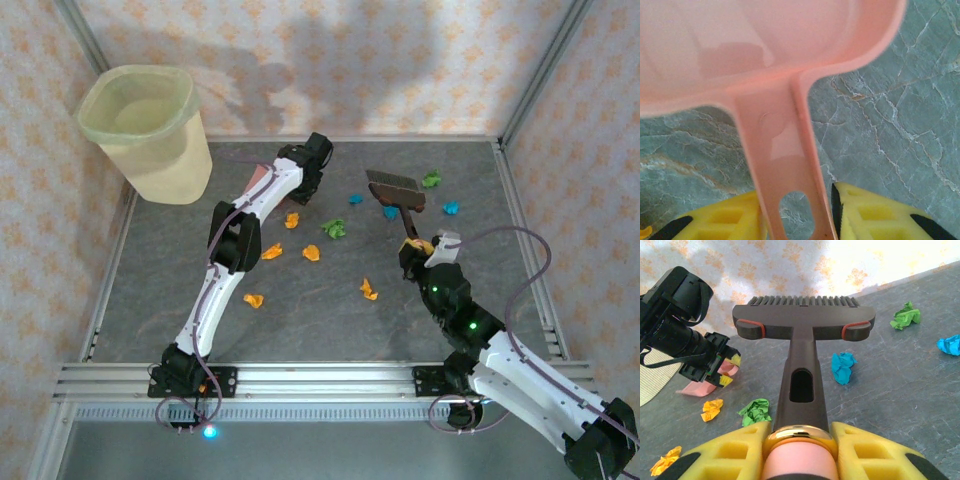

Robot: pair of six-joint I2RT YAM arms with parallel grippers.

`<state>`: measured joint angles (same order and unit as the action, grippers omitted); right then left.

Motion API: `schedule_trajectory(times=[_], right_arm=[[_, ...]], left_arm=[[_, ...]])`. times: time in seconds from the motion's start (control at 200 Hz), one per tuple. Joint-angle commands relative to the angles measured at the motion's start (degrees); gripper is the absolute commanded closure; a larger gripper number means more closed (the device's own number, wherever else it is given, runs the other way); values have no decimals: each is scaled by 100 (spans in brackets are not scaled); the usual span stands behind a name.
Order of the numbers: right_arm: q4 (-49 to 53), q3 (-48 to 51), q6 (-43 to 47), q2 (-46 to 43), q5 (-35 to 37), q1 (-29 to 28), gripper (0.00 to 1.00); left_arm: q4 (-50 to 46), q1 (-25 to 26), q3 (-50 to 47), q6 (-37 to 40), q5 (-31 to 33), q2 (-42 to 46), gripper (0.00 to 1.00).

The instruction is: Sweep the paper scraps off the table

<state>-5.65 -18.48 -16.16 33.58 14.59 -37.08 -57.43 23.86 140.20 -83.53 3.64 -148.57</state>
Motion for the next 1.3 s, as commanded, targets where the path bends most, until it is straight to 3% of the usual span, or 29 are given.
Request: schedule_trajectory(times=[0.0, 0.23, 0.435, 0.671, 0.866, 1.061, 1.221, 1.291], right_arm=[[-392, 2, 114, -53, 62, -3, 100], [-393, -2, 115, -54, 84, -10, 100], [-381, -4, 116, -58, 85, -3, 100], [-327, 1, 109, -114, 96, -5, 100], [-322, 28, 71, -168, 69, -8, 100], [-334, 41, 75, -194, 61, -6, 100], [-352, 60, 96, -189, 9, -2, 100], [-374, 74, 98, -194, -4, -5, 100]], left_arm=[[-30, -58, 29, 161, 132, 95, 70], [-264, -57, -124, 770, 121, 693, 89], [-5, -45, -1300, 1739, -117, 1828, 100], [370, -27, -3709, 3543, -456, 3842, 100], [471, -60, -5904, 4730, -334, 5689, 100], [590, -302, -7620, 4992, -593, 6752, 100], [698, -489, -8523, 4917, -725, 7316, 100], [917, -686, -8890, 4858, -1058, 7443, 100]])
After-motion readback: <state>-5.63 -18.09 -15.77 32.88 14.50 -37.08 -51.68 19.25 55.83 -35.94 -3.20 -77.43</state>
